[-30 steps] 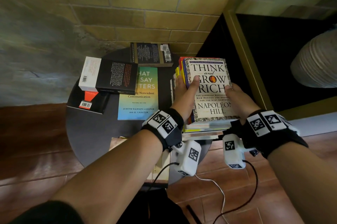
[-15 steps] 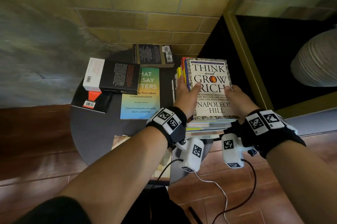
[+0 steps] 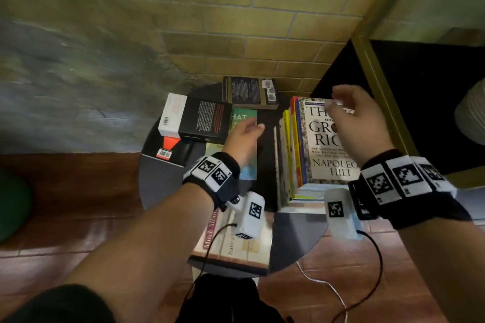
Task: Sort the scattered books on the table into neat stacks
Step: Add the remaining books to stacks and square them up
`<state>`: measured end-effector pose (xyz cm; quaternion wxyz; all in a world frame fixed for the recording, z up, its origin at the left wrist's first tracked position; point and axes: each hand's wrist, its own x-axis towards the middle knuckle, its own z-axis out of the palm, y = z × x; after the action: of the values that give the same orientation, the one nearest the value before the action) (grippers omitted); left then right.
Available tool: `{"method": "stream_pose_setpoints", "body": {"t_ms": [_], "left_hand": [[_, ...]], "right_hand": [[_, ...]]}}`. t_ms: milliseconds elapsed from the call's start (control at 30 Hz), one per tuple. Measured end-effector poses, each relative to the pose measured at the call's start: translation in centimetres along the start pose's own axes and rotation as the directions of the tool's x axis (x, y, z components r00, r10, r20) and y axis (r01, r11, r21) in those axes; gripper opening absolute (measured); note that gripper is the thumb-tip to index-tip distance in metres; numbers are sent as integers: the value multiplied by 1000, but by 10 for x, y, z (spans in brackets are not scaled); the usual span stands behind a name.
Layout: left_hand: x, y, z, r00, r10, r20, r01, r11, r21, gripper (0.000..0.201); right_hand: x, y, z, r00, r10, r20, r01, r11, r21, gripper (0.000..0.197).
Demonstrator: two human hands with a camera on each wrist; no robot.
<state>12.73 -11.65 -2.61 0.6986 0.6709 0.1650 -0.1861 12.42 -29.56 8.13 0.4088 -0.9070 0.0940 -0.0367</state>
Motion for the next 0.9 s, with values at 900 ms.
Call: {"method": "stream_pose_setpoints", "body": {"t_ms": [900], "left_hand": [[71,-56,-186,923,-90,-375,201,942,269,50]], "right_hand": [[39,20,269,867,276,414,-331,941,65,79]]}}
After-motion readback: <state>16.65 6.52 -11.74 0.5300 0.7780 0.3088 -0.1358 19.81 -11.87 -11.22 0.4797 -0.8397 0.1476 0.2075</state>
